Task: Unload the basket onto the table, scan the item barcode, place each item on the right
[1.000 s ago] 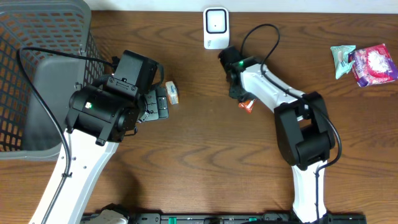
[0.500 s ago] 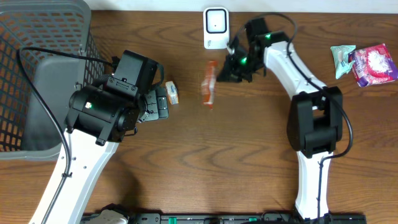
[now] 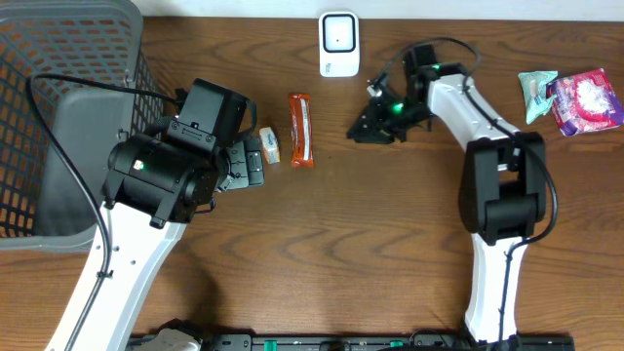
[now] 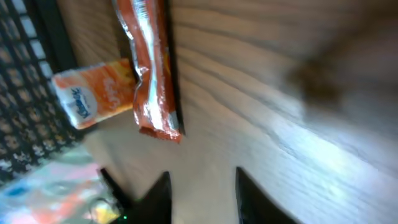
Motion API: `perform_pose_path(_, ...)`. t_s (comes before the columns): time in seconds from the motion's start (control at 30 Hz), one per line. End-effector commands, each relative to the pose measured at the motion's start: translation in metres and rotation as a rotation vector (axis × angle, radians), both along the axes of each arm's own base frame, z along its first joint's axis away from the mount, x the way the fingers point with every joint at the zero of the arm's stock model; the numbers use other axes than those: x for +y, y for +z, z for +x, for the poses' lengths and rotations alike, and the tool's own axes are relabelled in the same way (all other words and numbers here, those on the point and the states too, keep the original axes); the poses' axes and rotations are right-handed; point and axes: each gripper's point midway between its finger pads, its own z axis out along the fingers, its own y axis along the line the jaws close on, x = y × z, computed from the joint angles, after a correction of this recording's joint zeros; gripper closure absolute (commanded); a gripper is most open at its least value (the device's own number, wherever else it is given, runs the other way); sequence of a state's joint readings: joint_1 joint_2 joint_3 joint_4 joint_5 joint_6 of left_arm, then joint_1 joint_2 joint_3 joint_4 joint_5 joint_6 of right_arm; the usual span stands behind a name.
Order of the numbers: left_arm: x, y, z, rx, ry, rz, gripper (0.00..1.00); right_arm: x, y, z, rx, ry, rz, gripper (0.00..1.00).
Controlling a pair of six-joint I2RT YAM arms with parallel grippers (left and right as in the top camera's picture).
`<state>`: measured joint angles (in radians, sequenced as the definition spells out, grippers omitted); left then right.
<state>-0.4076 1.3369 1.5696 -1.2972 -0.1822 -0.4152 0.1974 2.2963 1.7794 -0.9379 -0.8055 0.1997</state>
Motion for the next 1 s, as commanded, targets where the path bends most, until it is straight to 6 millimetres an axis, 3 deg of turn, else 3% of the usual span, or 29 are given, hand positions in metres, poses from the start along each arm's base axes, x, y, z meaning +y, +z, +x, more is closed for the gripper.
perform_pose_path(0.0,0.001,0.003,0.000,-0.008,0.006,-0.002,0.02,0.032,0.009,0.012,-0.066,-0.005,-0.047,0.53)
perform_pose_path(0.03,0.001,0.003,0.000,-0.008,0.006,-0.003,0.02,0.041,0.007,0.018,-0.087,-0.034,-0.076,0.42)
perform_pose_path(0.17,0.001,0.003,0.000,-0.008,0.006,-0.002,0.02,0.069,0.000,0.033,-0.184,-0.105,-0.182,0.31)
perform_pose_path(0.3,0.001,0.003,0.000,-0.008,0.006,-0.003,0.02,0.079,-0.010,0.045,-0.334,-0.189,-0.401,0.22)
perform_pose_path(0.47,0.001,0.003,0.000,-0.008,0.006,-0.002,0.02,0.079,-0.017,0.047,-0.482,-0.237,-0.628,0.20)
perform_pose_path(0.6,0.001,0.003,0.000,-0.008,0.006,-0.002,0.02,0.081,-0.036,0.041,-0.496,-0.226,-0.702,0.21)
perform_pose_path(0.7,0.001,0.003,0.000,-0.008,0.006,-0.002,0.02,0.077,-0.051,0.037,-0.474,-0.212,-0.734,0.31)
perform_pose_path(0.8,0.001,0.003,0.000,-0.008,0.006,-0.002,0.02,0.063,-0.053,0.037,-0.469,-0.226,-0.790,0.50)
perform_pose_path(0.97,0.001,0.003,0.000,-0.008,0.006,-0.002,0.02,0.036,-0.057,0.036,-0.431,-0.228,-0.866,0.67)
